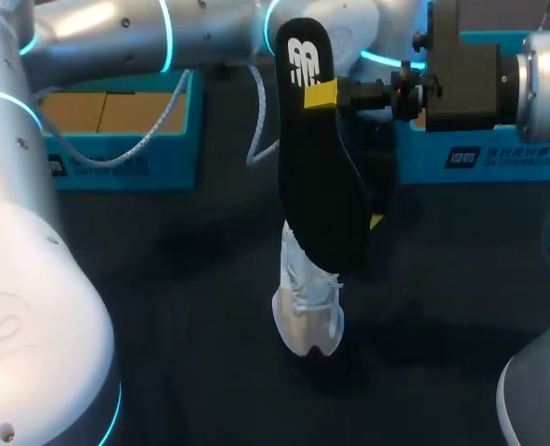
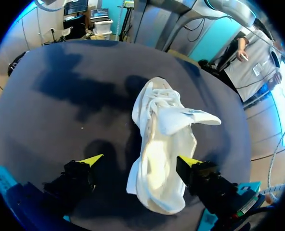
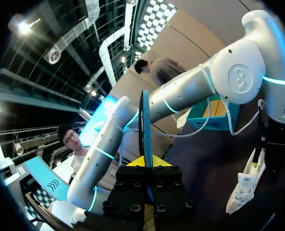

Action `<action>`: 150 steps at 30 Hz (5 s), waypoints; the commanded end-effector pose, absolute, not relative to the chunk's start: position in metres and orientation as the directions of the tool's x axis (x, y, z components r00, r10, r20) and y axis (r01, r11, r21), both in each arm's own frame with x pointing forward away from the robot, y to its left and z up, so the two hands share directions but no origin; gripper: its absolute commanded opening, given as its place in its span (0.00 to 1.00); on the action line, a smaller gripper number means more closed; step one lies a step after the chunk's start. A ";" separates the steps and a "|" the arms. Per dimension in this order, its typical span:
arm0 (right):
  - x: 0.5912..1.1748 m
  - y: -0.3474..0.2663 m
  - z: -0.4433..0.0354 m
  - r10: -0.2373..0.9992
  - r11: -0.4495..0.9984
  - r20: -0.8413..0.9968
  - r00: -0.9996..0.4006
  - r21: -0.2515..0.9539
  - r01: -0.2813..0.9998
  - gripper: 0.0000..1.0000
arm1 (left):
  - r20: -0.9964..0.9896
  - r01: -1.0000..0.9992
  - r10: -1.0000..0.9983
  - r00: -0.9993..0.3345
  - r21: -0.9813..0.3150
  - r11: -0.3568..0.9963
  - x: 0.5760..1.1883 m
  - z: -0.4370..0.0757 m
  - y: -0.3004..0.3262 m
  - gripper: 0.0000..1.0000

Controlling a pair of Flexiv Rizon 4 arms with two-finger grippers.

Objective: Take the shoe out of the shoebox, open the shoe tongue, remove and reinsert the insole, then place the shoe into the shoebox

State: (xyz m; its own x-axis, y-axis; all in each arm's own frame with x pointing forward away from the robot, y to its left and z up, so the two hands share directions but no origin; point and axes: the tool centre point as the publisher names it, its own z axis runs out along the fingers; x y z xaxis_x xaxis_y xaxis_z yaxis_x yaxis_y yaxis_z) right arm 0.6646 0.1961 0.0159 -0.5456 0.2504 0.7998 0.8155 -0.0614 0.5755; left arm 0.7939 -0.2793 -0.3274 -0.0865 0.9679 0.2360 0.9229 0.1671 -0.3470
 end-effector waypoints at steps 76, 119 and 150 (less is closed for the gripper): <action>0.738 0.123 -0.015 0.309 -0.439 0.949 0.061 0.085 0.895 0.00 | -0.870 0.931 0.332 -0.365 -0.338 0.138 0.900 -0.095 -0.236 1.00; 0.863 0.097 -0.048 0.152 -0.447 0.923 0.354 -0.255 0.857 0.00 | -0.991 0.990 -0.013 -0.132 -0.133 0.046 0.869 -0.050 -0.228 1.00; 0.914 0.103 -0.064 0.111 -0.398 0.908 0.405 -0.333 0.855 0.00 | -0.986 0.984 -0.018 0.167 0.168 -0.062 0.872 -0.073 -0.249 1.00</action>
